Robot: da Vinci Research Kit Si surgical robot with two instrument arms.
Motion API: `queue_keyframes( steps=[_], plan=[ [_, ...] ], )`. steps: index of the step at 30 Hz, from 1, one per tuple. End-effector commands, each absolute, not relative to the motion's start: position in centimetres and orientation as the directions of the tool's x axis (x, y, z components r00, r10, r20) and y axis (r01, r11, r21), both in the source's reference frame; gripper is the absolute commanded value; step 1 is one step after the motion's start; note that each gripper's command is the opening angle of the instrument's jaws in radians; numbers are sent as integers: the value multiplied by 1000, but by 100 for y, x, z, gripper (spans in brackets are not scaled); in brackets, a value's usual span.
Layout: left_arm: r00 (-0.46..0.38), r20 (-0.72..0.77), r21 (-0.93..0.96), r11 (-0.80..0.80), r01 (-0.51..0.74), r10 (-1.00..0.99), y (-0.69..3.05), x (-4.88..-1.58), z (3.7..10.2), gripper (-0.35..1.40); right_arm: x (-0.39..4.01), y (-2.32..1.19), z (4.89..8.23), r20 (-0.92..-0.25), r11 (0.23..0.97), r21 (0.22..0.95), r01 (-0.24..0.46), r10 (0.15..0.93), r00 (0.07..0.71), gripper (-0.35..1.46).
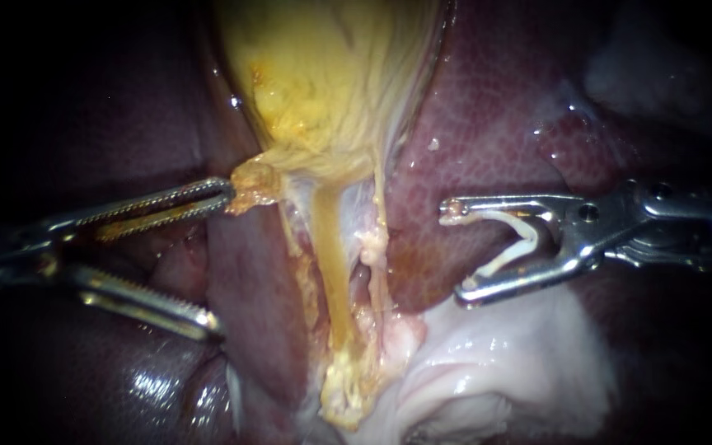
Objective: Clipping first clip left tube
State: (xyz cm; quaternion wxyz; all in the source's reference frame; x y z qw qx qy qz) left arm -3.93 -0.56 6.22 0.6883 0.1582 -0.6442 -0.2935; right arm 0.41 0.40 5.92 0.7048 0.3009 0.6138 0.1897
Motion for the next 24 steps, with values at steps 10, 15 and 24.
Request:
queue_keyframes(
  steps=[10,15,24],
  plan=[
    [-23,783,596,739,314,-622,-19,-374,630,74,41,38,593,-751,747,657,102,636,175,60],
    [-33,770,608,717,341,-637,-9,-378,651,67,41,37,595,-752,748,655,102,635,175,60],
    [-18,727,644,673,363,-686,-14,-406,681,39,42,36,600,-754,750,654,100,633,175,60]
  ],
)
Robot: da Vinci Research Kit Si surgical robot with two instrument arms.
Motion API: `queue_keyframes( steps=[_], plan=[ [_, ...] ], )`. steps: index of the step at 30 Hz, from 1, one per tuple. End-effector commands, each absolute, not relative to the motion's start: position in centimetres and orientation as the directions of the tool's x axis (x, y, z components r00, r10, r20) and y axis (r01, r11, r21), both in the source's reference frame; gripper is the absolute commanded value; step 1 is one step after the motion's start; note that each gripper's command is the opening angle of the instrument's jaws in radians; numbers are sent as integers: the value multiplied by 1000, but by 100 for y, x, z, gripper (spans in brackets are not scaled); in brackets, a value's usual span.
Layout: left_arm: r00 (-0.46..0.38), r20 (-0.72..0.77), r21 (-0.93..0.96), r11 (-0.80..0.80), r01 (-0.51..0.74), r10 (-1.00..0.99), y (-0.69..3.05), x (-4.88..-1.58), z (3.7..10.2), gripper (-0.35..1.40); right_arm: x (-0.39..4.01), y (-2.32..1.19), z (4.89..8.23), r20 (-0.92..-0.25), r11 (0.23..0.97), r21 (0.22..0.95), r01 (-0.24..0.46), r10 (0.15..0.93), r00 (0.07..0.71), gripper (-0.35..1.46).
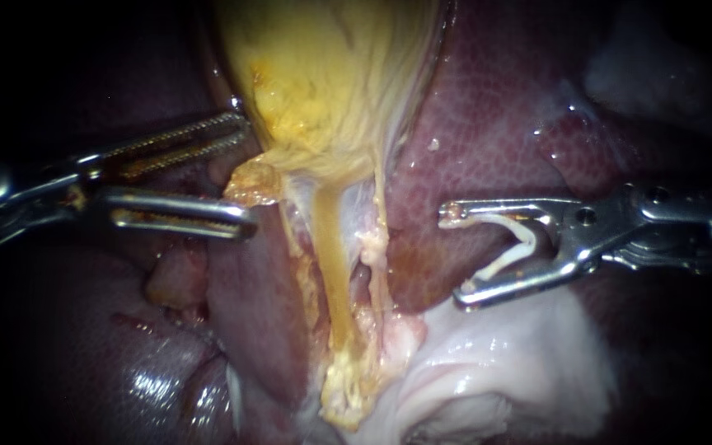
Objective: Clipping first clip left tube
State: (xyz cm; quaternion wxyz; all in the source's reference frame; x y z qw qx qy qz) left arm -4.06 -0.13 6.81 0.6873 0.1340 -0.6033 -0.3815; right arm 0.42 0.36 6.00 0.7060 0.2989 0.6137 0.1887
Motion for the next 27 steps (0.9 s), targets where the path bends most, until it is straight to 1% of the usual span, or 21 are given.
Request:
queue_keyframes(
  steps=[1,5,7,8,12,17,20,25,27],
  plan=[
    [-15,723,647,670,365,-691,-15,-408,683,34,42,35,600,-754,750,654,100,633,175,60],
    [-7,706,660,655,368,-708,-16,-410,691,7,42,35,600,-754,750,653,100,633,175,60],
    [-8,689,675,637,372,-725,-16,-408,692,-25,42,35,600,-754,750,653,101,633,175,60],
    [-3,683,676,631,381,-730,-16,-406,691,-35,42,35,600,-754,750,653,101,633,175,60],
    [27,666,680,621,390,-746,-16,-399,693,-35,42,35,600,-754,750,653,100,633,175,60],
    [26,657,686,611,395,-753,-12,-388,684,-35,43,34,602,-755,752,652,101,632,175,60],
    [26,649,689,602,403,-760,-5,-374,666,-35,45,31,605,-757,753,650,100,630,175,60],
    [-15,642,703,580,413,-767,3,-350,632,-35,54,23,619,-763,759,643,99,623,173,60],
    [-22,641,703,576,417,-767,3,-345,625,-35,61,17,629,-772,768,632,106,612,172,60]
  ],
)
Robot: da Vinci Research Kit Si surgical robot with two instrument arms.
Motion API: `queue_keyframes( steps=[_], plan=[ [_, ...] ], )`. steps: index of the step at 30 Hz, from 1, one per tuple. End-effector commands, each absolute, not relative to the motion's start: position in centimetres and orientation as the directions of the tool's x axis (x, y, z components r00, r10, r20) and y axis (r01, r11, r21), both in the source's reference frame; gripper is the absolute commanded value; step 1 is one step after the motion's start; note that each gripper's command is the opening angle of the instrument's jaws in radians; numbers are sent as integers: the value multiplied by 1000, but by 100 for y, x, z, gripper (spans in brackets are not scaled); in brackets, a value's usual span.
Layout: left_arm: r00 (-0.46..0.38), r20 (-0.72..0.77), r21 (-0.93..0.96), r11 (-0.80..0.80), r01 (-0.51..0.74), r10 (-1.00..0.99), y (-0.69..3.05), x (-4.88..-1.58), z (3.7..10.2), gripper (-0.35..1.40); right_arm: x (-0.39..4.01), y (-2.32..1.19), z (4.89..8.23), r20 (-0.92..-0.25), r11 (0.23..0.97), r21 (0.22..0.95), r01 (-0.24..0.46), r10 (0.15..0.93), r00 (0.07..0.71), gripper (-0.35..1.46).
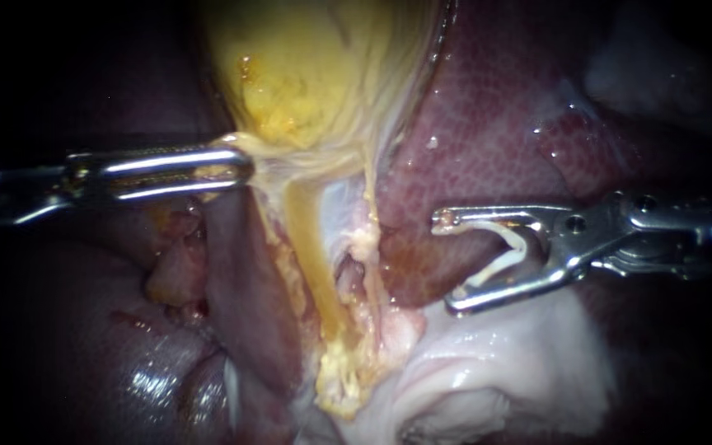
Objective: Clipping first clip left tube
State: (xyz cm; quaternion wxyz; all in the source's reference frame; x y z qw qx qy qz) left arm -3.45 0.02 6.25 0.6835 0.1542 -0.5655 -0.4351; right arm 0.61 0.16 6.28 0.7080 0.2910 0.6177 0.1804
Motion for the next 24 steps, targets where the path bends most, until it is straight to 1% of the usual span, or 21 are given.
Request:
queue_keyframes(
  steps=[1,5,15,19,24],
  plan=[
    [-23,641,703,574,420,-767,2,-344,623,-35,65,14,633,-771,766,634,110,614,170,60],
    [-24,643,698,574,428,-765,-3,-345,625,-35,85,-1,662,-761,754,647,117,628,163,60],
    [-23,644,700,577,422,-765,-7,-349,625,-35,134,-50,744,-724,714,686,139,652,225,60],
    [-22,643,702,578,416,-765,-9,-351,621,-35,146,-58,767,-717,709,692,137,653,243,60],
    [-21,643,704,581,409,-765,-13,-354,617,-35,156,-61,784,-712,705,697,136,655,253,60]
  ],
)
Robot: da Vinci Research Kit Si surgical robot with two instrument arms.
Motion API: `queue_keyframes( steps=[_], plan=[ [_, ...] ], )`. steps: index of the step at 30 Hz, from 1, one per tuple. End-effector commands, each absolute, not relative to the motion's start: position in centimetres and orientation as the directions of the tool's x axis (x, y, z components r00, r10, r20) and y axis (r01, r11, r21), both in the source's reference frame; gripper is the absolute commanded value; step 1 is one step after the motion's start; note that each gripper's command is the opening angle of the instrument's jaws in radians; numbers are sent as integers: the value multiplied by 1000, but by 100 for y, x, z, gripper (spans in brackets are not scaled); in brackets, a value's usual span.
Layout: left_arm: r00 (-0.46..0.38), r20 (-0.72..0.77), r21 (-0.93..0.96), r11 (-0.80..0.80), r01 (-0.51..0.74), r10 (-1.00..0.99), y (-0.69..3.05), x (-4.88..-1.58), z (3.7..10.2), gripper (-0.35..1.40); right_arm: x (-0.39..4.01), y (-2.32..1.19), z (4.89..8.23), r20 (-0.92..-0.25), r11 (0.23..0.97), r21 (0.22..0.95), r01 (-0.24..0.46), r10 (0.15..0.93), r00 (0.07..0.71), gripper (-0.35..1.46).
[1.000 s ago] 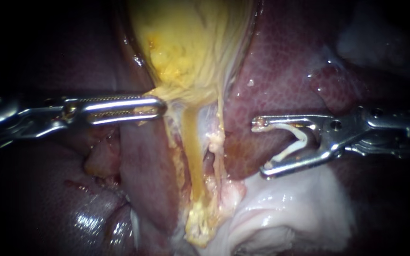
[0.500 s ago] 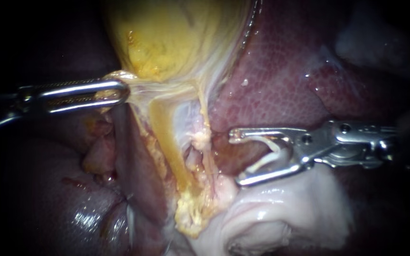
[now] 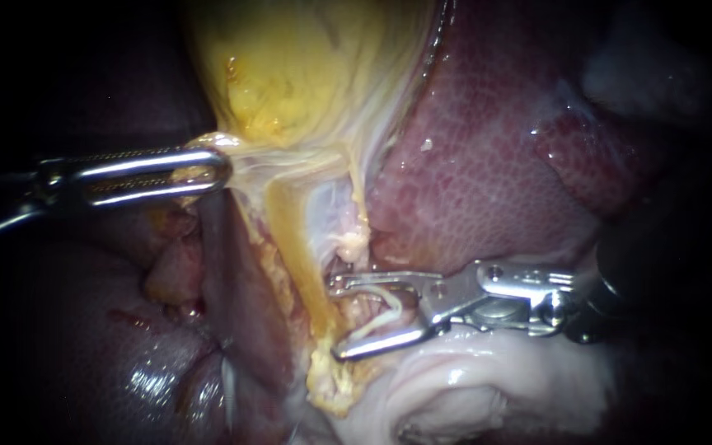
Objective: Clipping first clip left tube
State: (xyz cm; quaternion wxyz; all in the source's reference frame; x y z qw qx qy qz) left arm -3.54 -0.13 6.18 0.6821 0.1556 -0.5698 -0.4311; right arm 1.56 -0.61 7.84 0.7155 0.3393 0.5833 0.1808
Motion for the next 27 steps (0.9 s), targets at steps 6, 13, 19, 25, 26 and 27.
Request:
queue_keyframes(
  steps=[6,13,19,25,26,27],
  plan=[
    [-20,644,704,583,405,-765,-15,-358,619,-35,168,-63,788,-703,689,707,157,662,258,60],
    [-19,645,704,585,402,-764,-10,-355,634,-35,169,-72,769,-685,641,728,242,686,245,60],
    [-18,648,702,588,402,-762,-3,-352,656,-35,175,-81,754,-673,600,736,313,699,244,59],
    [-4,647,700,591,401,-763,-1,-366,671,-35,189,-87,758,-669,585,738,336,699,254,58],
    [-1,646,701,593,397,-763,-1,-369,672,-35,192,-89,760,-666,582,741,336,700,256,58],
    [-1,646,701,593,396,-763,-1,-372,673,-35,195,-91,763,-668,583,740,337,699,256,58]
  ],
)
